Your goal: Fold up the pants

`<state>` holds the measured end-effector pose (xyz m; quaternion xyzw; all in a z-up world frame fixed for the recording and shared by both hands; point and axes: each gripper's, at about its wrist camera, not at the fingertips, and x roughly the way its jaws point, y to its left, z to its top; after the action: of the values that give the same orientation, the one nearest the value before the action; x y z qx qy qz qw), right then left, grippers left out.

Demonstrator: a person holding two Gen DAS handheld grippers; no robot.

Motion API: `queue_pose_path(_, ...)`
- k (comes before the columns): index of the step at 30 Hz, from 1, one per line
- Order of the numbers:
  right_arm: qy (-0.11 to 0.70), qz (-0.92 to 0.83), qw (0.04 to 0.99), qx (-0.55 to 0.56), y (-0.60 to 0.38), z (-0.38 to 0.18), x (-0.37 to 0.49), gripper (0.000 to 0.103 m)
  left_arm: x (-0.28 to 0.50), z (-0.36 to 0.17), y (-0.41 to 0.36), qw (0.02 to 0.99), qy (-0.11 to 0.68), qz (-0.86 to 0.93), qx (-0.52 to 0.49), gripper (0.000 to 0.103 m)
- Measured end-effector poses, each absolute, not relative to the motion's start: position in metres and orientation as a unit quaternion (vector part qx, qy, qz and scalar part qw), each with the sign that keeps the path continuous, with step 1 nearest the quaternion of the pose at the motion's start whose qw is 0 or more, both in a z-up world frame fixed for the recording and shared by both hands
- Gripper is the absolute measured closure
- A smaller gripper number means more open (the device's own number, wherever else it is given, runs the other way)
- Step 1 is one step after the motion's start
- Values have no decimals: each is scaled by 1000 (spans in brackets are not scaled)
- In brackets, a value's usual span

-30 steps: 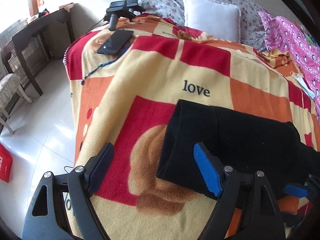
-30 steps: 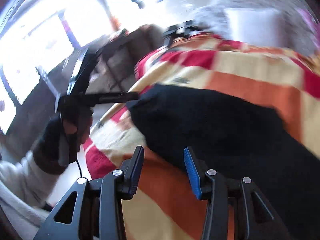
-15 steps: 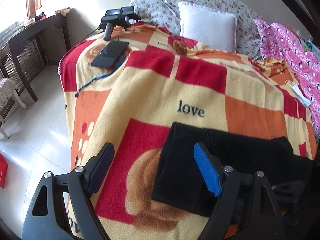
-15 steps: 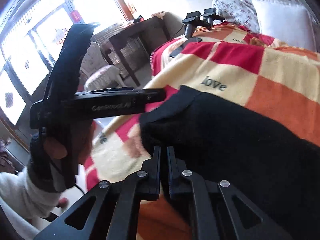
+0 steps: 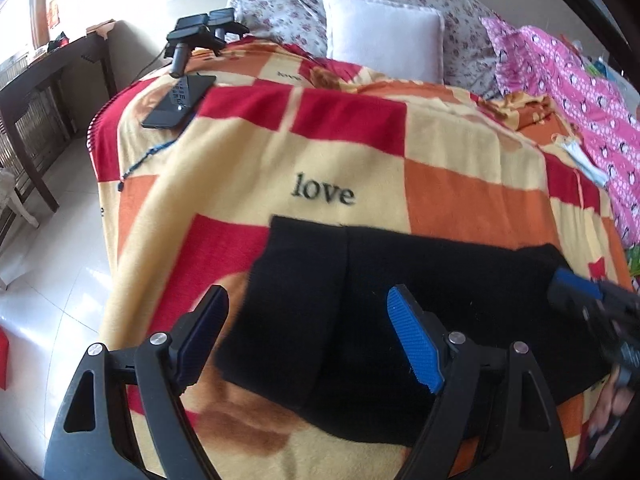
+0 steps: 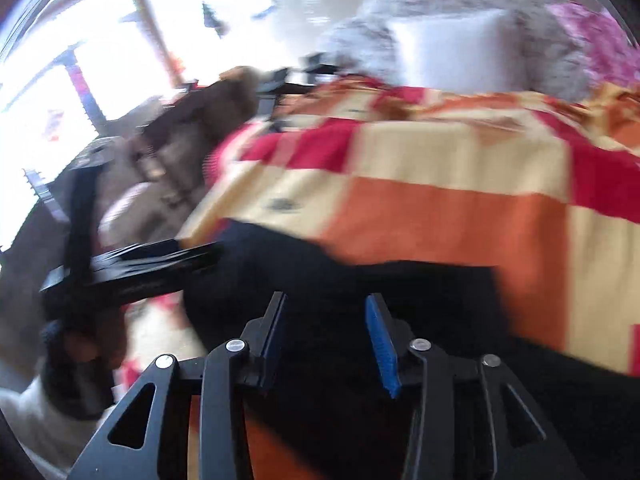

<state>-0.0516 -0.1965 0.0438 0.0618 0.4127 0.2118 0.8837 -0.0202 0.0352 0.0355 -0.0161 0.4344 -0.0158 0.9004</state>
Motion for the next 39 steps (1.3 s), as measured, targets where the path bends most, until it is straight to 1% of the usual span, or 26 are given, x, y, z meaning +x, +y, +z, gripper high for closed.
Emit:
queue_pose_path(2, 414, 179, 891, 40, -202, 35, -44, 72, -18, 27, 32, 899, 437, -10, -14, 20)
queue_pose_path(4, 413, 168, 893, 55, -209, 25, -37, 73, -15, 22, 34, 900, 434, -7, -24, 18)
queue_pose_path(8, 409, 166, 896, 53, -211, 27, -29, 73, -6, 20, 41, 897, 440, 2, -44, 15)
queue_pose_path(10, 410, 167, 895, 57, -213, 33, -32, 70, -8, 22, 40, 897, 441, 4, -41, 15)
queue_pose_path(12, 409, 166, 896, 56, -217, 41, -47, 70, -12, 26, 37, 900, 435, 7, -30, 15)
queue_pose_path(15, 408, 180, 894, 48, -213, 46, -65, 65, -19, 32, 31, 902, 431, 0, -20, 15)
queue_pose_path(17, 404, 179, 896, 39, -212, 47, -80, 65, -23, 36, 28, 905, 426, -3, -16, 15)
queue_pose_path(19, 403, 166, 900, 27, -214, 43, -92, 62, -28, 43, 25, 910, 415, -4, -12, 15)
queue_pose_path(23, 421, 161, 893, 19, -217, 28, -96, 62, -35, 52, 15, 915, 403, -12, -9, 15)
queue_pose_path(27, 413, 169, 894, 31, -223, 39, -103, 62, -42, 60, 2, 920, 391, -17, 6, 15)
queue_pose_path(29, 406, 164, 899, 30, -228, 46, -109, 56, -47, 64, -7, 925, 379, -18, 14, 15)
queue_pose_path(30, 401, 157, 902, 30, -234, 50, -114, 51, -48, 66, -11, 927, 375, -19, 16, 15)
queue_pose_path(31, 399, 154, 903, 34, -238, 51, -116, 50, -50, 67, -15, 928, 371, -21, 18, 15)
queue_pose_path(39, 408, 126, 903, 54, -271, 48, -136, 50, -60, 66, -58, 930, 362, -54, 37, 15)
